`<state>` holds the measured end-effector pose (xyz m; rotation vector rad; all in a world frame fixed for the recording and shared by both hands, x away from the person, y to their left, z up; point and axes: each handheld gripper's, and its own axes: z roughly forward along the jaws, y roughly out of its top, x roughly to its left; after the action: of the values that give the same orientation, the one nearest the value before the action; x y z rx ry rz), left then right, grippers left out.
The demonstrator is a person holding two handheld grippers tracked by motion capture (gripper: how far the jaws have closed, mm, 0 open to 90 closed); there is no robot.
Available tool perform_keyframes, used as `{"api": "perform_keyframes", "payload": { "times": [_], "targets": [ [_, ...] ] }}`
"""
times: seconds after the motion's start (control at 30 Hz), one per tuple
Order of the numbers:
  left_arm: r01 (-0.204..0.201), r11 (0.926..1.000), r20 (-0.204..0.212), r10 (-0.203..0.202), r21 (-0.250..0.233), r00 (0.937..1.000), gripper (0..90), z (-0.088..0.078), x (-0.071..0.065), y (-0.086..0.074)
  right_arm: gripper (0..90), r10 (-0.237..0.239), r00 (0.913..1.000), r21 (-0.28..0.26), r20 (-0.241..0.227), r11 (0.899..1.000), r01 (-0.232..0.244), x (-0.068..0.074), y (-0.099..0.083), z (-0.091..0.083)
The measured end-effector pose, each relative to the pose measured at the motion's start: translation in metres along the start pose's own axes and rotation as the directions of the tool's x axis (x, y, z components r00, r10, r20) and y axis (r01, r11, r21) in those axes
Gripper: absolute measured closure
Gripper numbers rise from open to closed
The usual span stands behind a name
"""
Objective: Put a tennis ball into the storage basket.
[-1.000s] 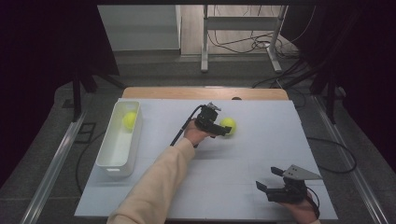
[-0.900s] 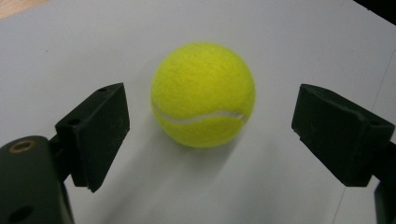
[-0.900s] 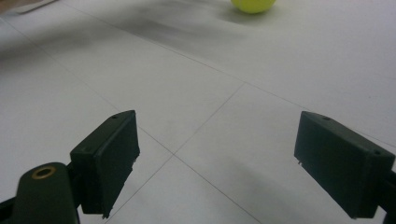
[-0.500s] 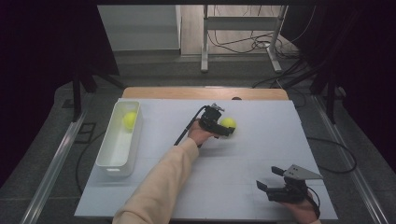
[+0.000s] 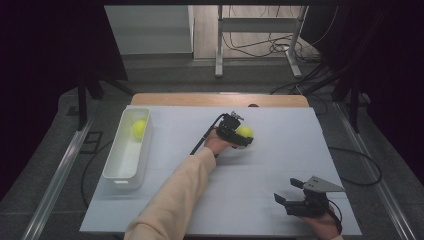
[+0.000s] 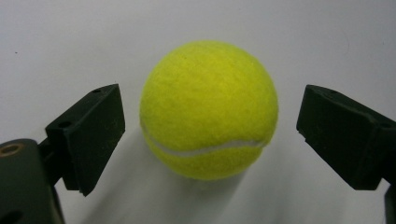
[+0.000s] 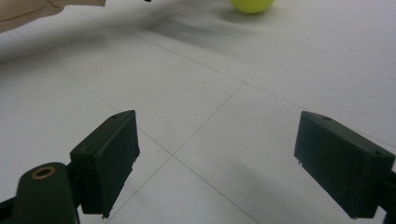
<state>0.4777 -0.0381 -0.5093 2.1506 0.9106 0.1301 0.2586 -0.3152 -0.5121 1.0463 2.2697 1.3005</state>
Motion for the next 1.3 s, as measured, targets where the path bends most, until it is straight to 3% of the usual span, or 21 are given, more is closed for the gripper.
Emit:
{"api": "perform_keyframes", "payload": {
  "times": [0.3,0.47,0.6,0.73,1.07,1.3],
  "targets": [
    [0.001,1.0000,-0.010,-0.001,0.004,1.0000,9.8,0.009,0.000,0.004,14.4,0.002,1.0000,0.002,0.005,1.000,-0.002,-0.001,0.000,-0.001],
    [0.018,0.9997,-0.024,-0.018,0.018,0.9995,19.1,0.013,0.002,0.004,14.3,0.002,1.0000,0.000,0.004,1.000,-0.002,-0.001,0.000,0.000],
    [0.027,0.9996,-0.006,-0.027,0.012,0.9996,25.6,0.013,0.002,0.004,14.3,0.003,1.0000,-0.001,0.004,1.000,-0.003,-0.002,0.000,-0.001],
    [0.006,0.9997,-0.036,-0.005,0.025,0.9993,26.1,0.009,-0.003,0.005,14.3,0.002,1.0000,0.001,0.006,1.000,-0.002,-0.002,0.000,-0.001],
    [-0.006,1.0000,-0.025,0.006,0.007,0.9997,26.2,-0.004,-0.006,0.008,14.3,0.002,1.0000,0.003,0.008,1.000,-0.002,-0.002,0.000,-0.001],
    [-0.002,0.9999,-0.023,0.002,-0.011,0.9997,26.1,-0.016,-0.007,0.001,14.4,0.001,1.0000,0.002,0.005,1.000,-0.001,-0.001,0.000,0.000]
  ]
}}
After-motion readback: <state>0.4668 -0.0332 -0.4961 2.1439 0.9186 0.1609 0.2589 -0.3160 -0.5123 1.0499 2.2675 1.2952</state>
